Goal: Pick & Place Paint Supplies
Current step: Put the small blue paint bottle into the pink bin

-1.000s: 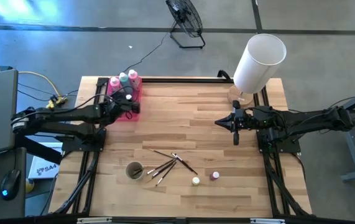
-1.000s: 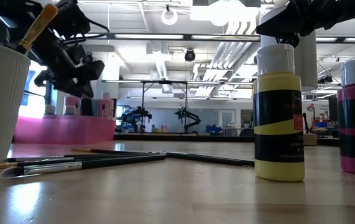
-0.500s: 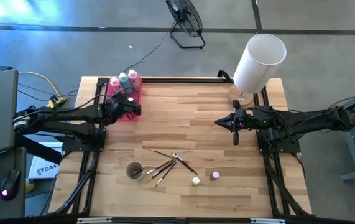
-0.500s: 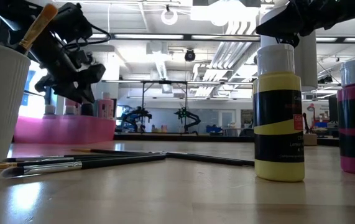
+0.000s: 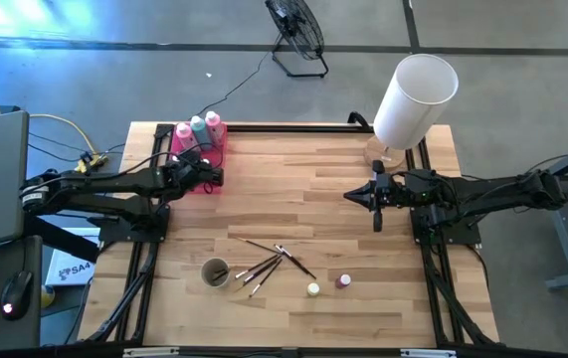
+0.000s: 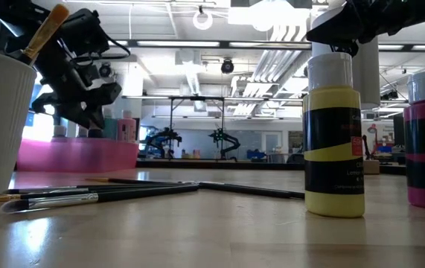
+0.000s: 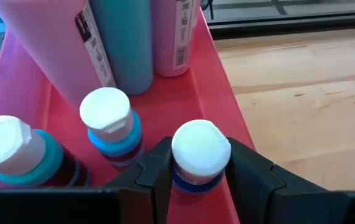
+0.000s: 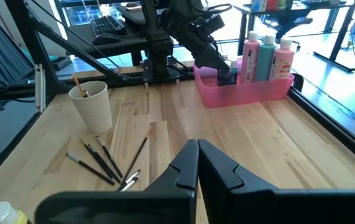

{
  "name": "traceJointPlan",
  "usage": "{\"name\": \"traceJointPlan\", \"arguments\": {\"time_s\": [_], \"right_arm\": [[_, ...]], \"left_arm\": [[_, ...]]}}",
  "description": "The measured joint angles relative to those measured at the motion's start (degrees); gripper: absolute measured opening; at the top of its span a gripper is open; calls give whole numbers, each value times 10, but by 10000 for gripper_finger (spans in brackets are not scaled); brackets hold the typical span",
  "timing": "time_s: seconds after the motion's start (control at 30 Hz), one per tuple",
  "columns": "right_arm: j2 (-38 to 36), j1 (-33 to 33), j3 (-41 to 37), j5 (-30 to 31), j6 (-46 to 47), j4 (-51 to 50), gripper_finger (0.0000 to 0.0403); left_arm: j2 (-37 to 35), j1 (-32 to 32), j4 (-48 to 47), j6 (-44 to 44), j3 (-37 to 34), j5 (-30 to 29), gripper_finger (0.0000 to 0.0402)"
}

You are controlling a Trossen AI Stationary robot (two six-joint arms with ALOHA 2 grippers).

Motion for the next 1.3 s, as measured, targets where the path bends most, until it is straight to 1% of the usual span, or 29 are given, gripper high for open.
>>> {"name": "traceJointPlan", "arguments": {"time_s": [0.37,0.9,1.0,1.17,1.3], "right_arm": [[0,0,0,0,0,0,2],[0,0,0,-1,0,-1,2],[0,0,0,-1,0,-1,2],[0,0,0,-1,0,-1,2],[0,0,0,-1,0,-1,2]], "left_arm": [[0,0,-25,-17,0,10,125],[0,0,-24,-12,0,13,126],[0,0,-24,-8,0,20,139],[0,0,-24,-3,0,21,185],[-1,0,-16,3,0,18,209]]}}
